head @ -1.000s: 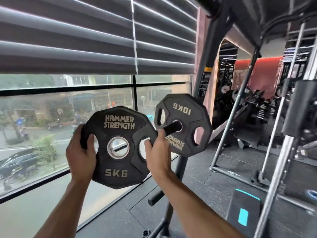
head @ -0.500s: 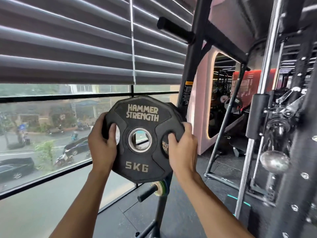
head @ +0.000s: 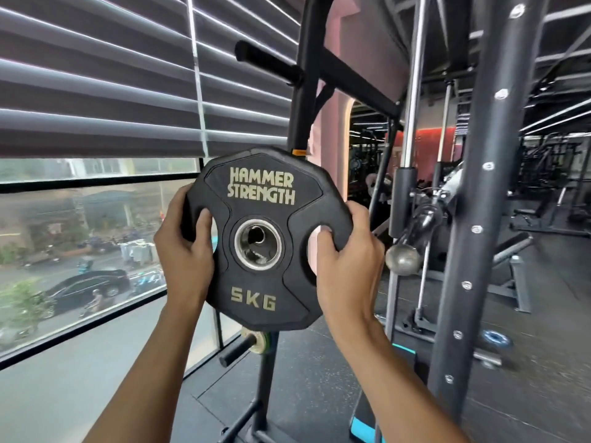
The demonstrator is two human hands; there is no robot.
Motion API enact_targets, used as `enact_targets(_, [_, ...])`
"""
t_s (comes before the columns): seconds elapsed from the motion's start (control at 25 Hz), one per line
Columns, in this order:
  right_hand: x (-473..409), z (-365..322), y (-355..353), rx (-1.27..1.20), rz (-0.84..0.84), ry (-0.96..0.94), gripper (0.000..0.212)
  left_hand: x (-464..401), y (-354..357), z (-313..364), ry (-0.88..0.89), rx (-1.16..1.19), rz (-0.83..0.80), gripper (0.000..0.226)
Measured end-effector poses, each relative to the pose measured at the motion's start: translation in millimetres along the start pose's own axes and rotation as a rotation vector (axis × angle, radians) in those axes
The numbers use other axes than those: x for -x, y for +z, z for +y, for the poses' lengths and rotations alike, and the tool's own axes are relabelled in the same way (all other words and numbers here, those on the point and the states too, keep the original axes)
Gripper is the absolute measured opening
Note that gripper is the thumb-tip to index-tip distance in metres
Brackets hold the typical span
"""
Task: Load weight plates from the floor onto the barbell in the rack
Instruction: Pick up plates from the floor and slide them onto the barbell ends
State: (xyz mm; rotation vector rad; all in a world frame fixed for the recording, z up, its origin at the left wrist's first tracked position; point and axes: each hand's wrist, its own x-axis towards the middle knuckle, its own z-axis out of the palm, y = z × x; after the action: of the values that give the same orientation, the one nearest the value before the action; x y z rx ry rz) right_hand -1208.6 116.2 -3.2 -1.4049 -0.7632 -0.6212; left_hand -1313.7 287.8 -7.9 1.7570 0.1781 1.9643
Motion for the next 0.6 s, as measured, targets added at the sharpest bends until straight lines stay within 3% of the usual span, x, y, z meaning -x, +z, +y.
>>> enact_targets(0.6, [-15, 40, -144, 0.23, 0.177, 0.099, 0.043, 71, 127, 54, -0.129, 0.229, -0.17, 0.034])
